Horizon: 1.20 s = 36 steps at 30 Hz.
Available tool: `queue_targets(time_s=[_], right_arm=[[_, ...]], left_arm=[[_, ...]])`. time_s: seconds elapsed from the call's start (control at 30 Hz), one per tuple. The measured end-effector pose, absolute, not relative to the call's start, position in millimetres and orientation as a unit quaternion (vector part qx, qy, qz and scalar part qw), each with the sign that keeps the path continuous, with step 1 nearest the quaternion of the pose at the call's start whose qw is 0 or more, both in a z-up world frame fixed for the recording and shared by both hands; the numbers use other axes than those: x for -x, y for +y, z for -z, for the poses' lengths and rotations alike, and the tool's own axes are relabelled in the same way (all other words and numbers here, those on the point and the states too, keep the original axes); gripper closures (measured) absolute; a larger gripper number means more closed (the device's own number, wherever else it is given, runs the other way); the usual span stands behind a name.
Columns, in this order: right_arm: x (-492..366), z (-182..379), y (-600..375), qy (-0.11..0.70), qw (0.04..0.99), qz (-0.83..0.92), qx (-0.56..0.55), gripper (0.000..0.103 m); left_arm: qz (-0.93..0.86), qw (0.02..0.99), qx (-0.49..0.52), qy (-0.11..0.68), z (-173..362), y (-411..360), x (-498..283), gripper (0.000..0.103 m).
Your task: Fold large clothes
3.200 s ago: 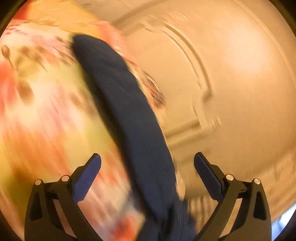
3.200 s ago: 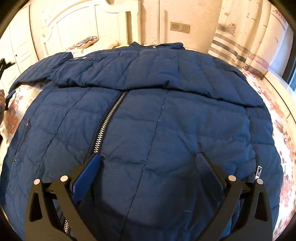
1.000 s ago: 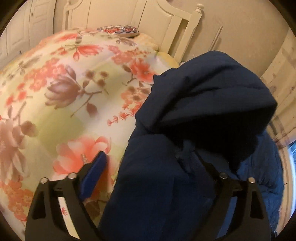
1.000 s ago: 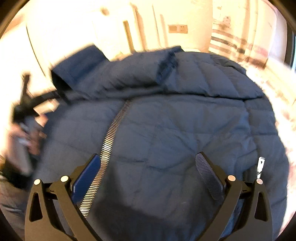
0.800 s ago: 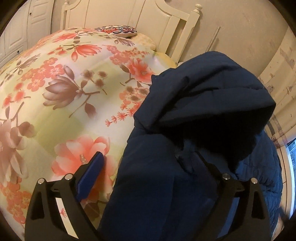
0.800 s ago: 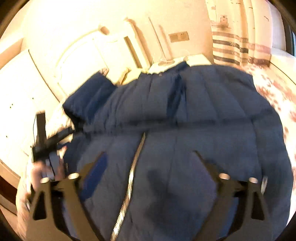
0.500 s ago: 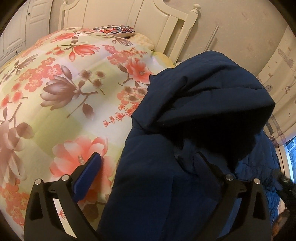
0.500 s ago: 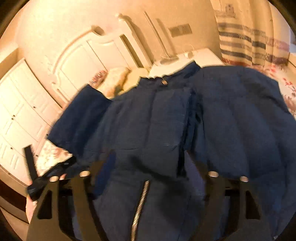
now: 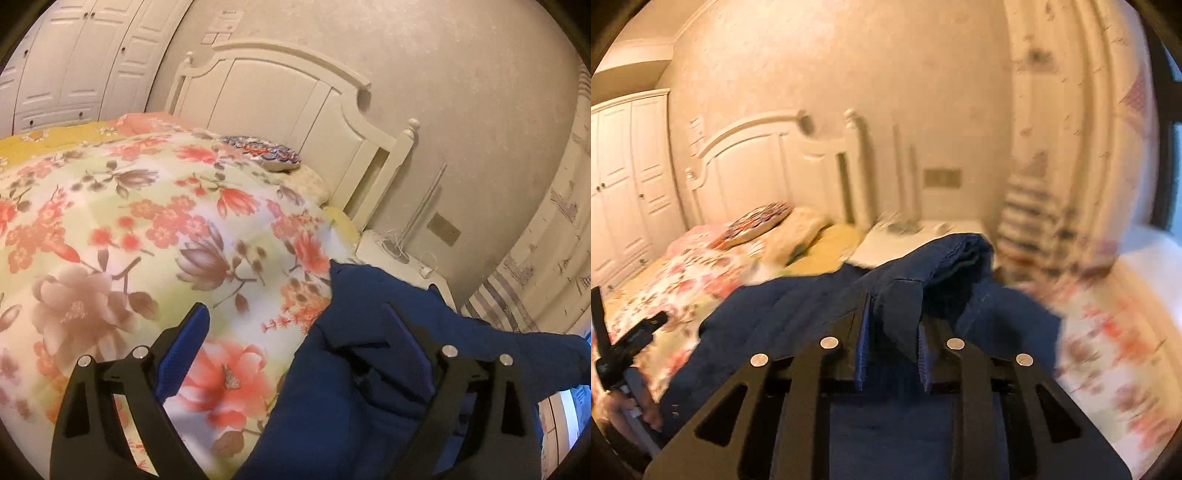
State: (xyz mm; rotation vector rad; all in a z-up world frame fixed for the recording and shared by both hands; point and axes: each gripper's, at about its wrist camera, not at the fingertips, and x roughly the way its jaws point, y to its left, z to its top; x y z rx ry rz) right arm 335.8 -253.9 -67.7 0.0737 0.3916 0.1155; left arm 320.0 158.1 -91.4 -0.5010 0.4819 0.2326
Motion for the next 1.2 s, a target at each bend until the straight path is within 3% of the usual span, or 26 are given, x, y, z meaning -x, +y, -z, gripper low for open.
queue_targets(time_s=[0.1, 0.23, 0.33, 0.37, 0.4, 0.5, 0.6, 0.73, 0.83, 0.97, 1.13, 1.2], right_arm=[[-337.1, 85.6, -279.9, 0.222, 0.972, -0.054, -0.058, 0.078], [-361.7, 145.7, -294.3, 0.352, 0.931, -0.061, -0.080, 0.077], [-363.3, 162.8, -311.6, 0.381, 0.913, -0.044, -0.139, 0.063], [-359.9, 158.9, -315.9, 0.381, 0.911, -0.028, -0.154, 0.048], [-354.1, 150.9, -318.9, 0.368, 0.916, -0.002, -0.160, 0.041], [-330.6, 117.7, -313.3, 0.275, 0.950, 0.026, -0.148, 0.040], [-330.7, 99.3, -282.0, 0.247, 0.966, 0.012, -0.074, 0.040], [-356.0, 110.8, -248.9, 0.278, 0.960, -0.027, -0.031, 0.044], [-384.8, 153.9, -249.8, 0.377, 0.925, -0.009, -0.051, 0.043], [-373.6, 154.3, -245.5, 0.359, 0.932, -0.012, -0.049, 0.043], [-346.8, 117.8, -245.3, 0.251, 0.967, 0.016, -0.036, 0.043], [-365.7, 138.2, -248.7, 0.298, 0.954, 0.023, -0.025, 0.036]], left_arm=[[-0.114, 0.928, 0.242, 0.260, 97.2, 156.6, -329.0, 0.010], [-0.109, 0.930, 0.224, 0.271, 98.9, 150.5, -334.2, 0.009], [-0.111, 0.928, 0.226, 0.275, 101.9, 151.9, -333.5, 0.007], [-0.113, 0.926, 0.231, 0.277, 103.4, 153.8, -333.7, 0.007], [-0.115, 0.924, 0.235, 0.279, 105.4, 155.3, -333.4, 0.007], [-0.119, 0.920, 0.241, 0.286, 107.2, 156.9, -335.4, 0.007], [-0.120, 0.921, 0.236, 0.287, 106.8, 154.7, -335.4, 0.007], [-0.120, 0.920, 0.239, 0.286, 107.3, 155.0, -335.0, 0.004], [-0.123, 0.916, 0.252, 0.288, 109.9, 160.3, -334.7, 0.004], [-0.121, 0.915, 0.250, 0.294, 110.8, 159.3, -336.8, 0.004], [-0.123, 0.923, 0.229, 0.282, 104.5, 150.8, -334.3, 0.004], [-0.121, 0.932, 0.215, 0.265, 96.7, 143.8, -328.9, 0.004]])
